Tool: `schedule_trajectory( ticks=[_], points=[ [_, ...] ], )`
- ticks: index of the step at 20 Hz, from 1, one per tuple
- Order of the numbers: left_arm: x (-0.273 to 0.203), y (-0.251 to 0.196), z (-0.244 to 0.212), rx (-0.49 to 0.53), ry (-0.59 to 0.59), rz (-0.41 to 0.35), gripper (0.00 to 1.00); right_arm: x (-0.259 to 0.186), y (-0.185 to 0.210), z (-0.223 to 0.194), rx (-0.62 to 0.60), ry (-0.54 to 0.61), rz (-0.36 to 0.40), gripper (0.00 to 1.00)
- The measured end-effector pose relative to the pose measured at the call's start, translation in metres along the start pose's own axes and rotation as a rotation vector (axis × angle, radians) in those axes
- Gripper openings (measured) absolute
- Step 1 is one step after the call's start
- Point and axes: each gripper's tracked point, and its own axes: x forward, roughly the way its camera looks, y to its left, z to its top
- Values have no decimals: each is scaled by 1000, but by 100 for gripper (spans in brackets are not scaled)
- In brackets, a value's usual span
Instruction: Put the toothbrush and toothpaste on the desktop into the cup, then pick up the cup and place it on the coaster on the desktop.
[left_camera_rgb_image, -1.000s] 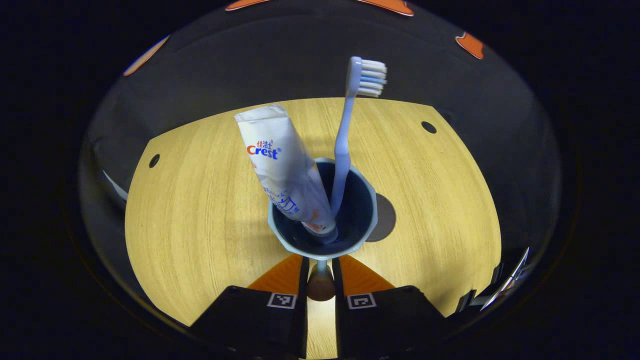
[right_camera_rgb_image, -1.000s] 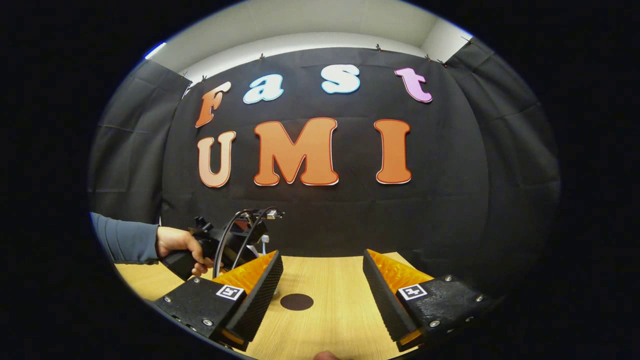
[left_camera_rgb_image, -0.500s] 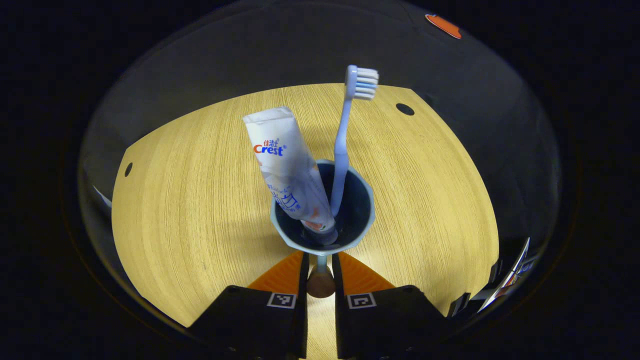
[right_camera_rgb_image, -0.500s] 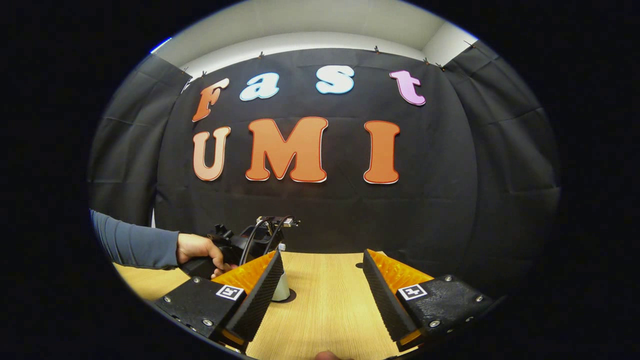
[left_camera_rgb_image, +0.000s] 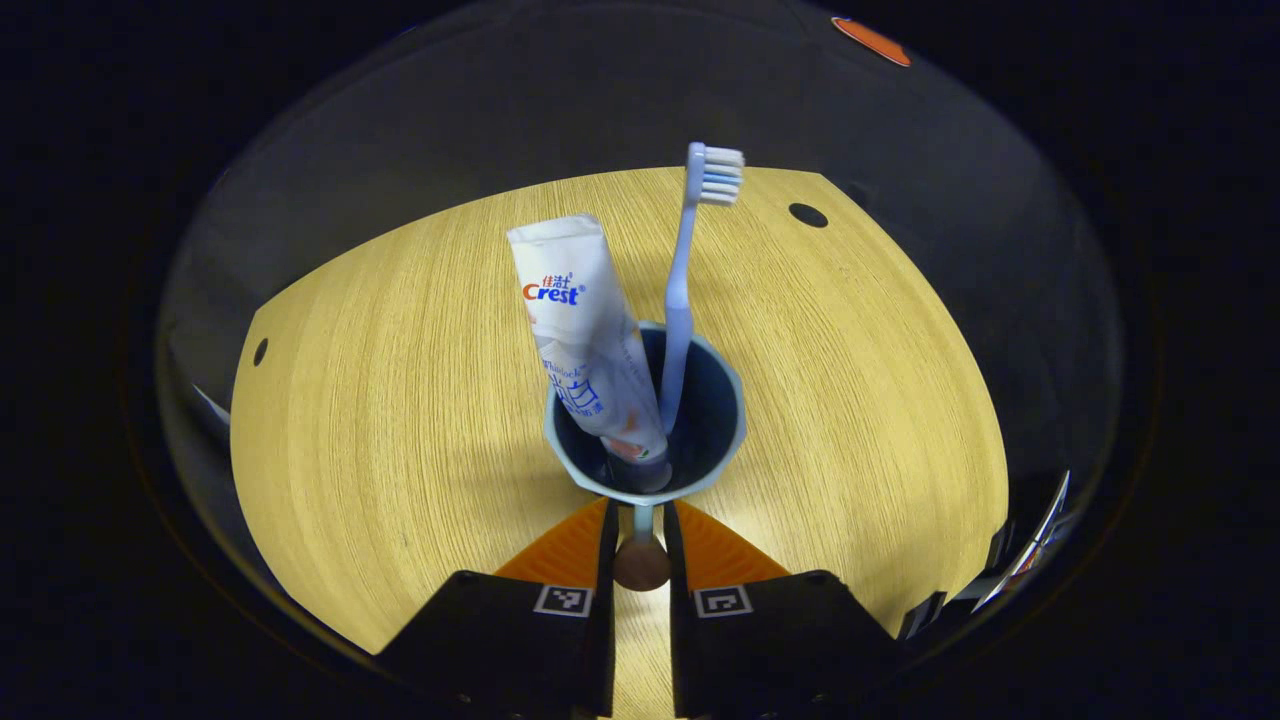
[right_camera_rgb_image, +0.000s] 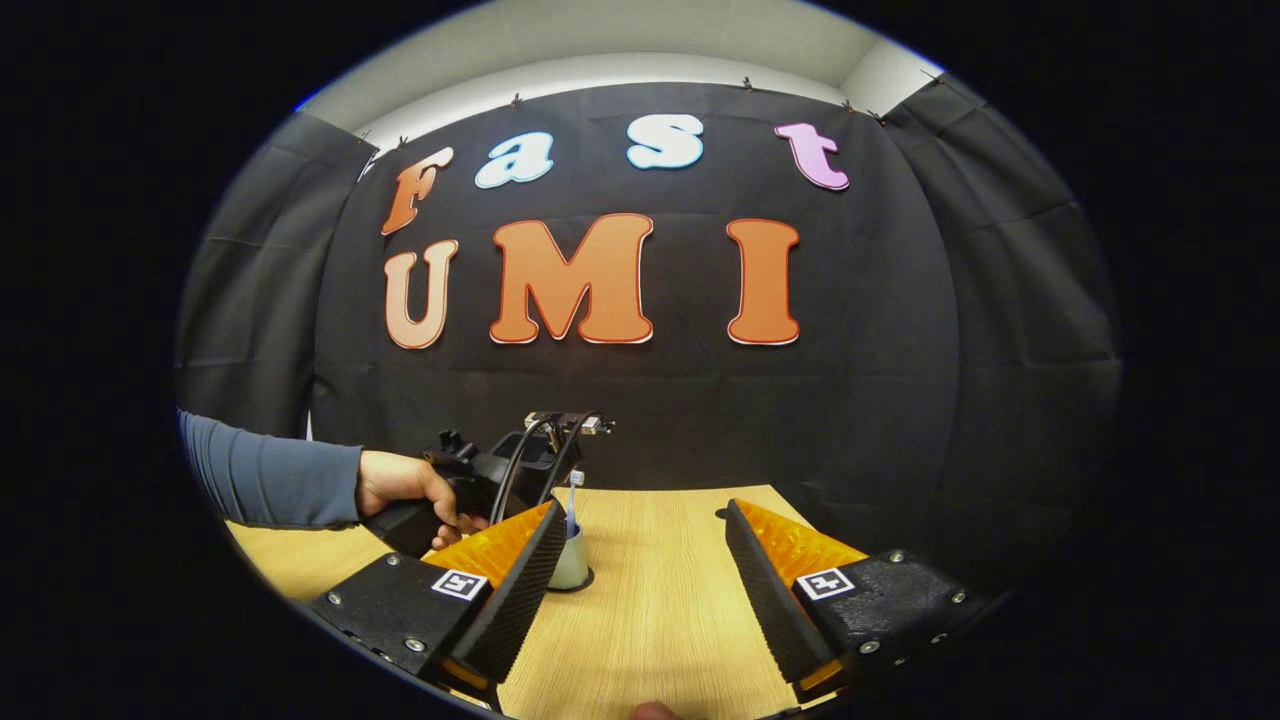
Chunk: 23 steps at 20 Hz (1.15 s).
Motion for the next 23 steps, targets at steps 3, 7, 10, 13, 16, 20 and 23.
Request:
schedule_trajectory(
  ticks=[3, 7, 10, 13, 16, 20, 23],
  points=[
    [-8, 7, -13, -22, -24, -36, 30, 1, 1, -3, 1, 10, -2, 96],
    [-47, 26, -13, -16, -136, -29, 76, 2, -1, 3, 4, 15, -17, 96],
    [-89, 40, -17, -47, -250, -34, 81, 6, 3, 14, 8, -8, -24, 96],
    [-140, 55, -18, -40, -388, -19, 99, 9, 5, 24, 17, -21, -38, 95],
    [-193, 77, -25, -43, -531, 21, 99, 14, 18, 34, 43, -39, -24, 96],
    [-271, 119, -29, -9, -717, 88, 99, 21, 41, 46, 61, -65, 3, 96],
    [-291, 144, -38, -8, -813, 130, 98, 27, 58, 52, 50, -79, 22, 96]
  ],
)
